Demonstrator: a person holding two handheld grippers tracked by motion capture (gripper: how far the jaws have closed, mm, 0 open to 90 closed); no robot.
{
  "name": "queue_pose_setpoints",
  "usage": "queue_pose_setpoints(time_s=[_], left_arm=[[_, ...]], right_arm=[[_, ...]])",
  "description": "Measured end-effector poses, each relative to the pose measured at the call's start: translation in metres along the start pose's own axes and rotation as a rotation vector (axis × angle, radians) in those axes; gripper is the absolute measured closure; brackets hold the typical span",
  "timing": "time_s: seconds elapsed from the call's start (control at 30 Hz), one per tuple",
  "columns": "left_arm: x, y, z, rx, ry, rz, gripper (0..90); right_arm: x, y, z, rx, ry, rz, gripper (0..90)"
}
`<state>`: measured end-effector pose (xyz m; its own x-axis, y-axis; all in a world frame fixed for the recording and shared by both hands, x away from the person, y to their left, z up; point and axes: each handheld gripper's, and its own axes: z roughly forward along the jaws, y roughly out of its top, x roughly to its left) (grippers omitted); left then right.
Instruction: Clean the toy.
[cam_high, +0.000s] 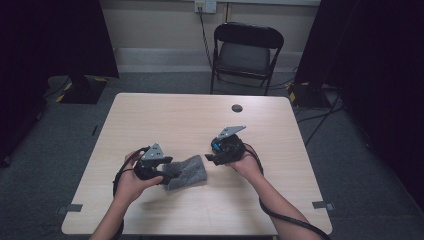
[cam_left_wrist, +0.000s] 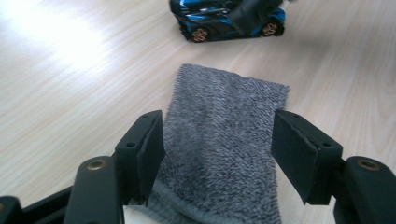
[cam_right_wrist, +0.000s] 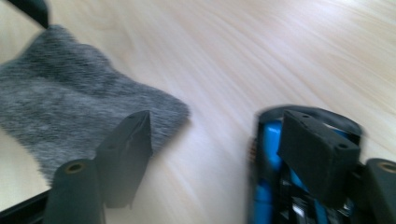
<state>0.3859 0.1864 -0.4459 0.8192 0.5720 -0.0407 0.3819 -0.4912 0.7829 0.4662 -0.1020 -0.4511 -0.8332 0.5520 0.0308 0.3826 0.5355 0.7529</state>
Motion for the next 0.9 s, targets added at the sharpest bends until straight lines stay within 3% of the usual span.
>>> queue_pose_setpoints(time_s=[0.13,0.33,0.57,0.83,0.9], left_arm=[[-0.001,0.002,0.003,-0.002,-0.006,0.018,32.3],[0.003,-0.006,0.014,0.064,-0.014,0.021,30.7],[0.004,-0.010,0.024,0.118,0.000,0.048,31.4],[-0.001,-0.012,0.036,0.238,0.014,0.107,36.4],[-0.002,-0.011,0.036,0.250,0.013,0.100,39.3]], right_arm=[[-0.013,-0.006,-0.006,-0.003,-0.040,0.046,21.5],[-0.024,-0.012,-0.007,0.021,-0.083,0.057,18.5],[-0.034,-0.019,0.002,0.044,-0.103,0.078,18.5],[-0.042,-0.022,0.008,0.061,-0.110,0.081,18.4],[-0.044,-0.022,0.009,0.061,-0.109,0.091,18.3]])
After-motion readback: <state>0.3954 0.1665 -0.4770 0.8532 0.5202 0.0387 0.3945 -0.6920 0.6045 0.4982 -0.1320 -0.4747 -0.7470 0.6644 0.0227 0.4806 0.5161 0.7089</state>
